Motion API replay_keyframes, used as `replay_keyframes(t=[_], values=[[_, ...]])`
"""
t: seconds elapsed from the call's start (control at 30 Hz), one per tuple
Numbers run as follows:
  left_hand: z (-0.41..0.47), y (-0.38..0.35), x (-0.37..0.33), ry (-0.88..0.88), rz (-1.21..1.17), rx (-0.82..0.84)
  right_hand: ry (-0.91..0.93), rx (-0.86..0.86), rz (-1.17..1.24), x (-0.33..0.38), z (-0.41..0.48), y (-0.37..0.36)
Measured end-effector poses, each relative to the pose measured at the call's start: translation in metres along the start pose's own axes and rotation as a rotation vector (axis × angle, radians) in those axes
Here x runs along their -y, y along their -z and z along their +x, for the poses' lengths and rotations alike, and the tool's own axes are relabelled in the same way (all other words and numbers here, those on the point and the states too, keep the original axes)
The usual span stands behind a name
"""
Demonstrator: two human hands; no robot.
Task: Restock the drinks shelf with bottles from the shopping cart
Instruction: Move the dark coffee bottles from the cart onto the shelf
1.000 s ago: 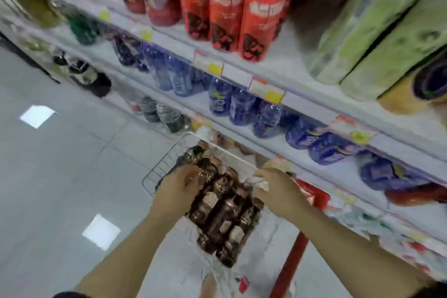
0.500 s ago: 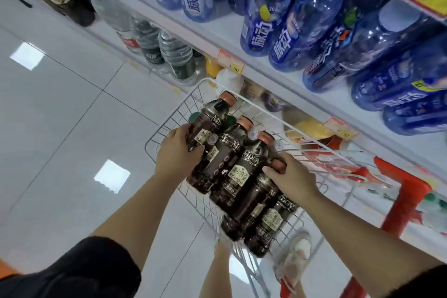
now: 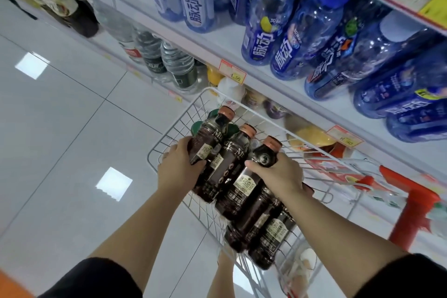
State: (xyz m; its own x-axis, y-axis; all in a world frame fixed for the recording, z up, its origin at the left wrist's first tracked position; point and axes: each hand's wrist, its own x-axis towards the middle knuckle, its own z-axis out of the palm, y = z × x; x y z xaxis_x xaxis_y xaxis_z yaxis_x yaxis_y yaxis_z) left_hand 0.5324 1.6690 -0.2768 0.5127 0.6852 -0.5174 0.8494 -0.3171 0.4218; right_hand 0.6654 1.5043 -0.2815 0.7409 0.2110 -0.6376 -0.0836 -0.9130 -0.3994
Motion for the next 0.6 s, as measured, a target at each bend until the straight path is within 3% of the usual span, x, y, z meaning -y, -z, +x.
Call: replay_keyframes(t=[0.17,0.6], values=[[-0.049,0.017,-0.017,-0.052,-0.126,-0.050,0.192,-0.081,0.279,0.009,-0.047,0.041],[-0.183,0.116,-0.167,-0.518,-0.480,-0.059,0.587,-0.256,0.497,0.027,-0.174,0.246]])
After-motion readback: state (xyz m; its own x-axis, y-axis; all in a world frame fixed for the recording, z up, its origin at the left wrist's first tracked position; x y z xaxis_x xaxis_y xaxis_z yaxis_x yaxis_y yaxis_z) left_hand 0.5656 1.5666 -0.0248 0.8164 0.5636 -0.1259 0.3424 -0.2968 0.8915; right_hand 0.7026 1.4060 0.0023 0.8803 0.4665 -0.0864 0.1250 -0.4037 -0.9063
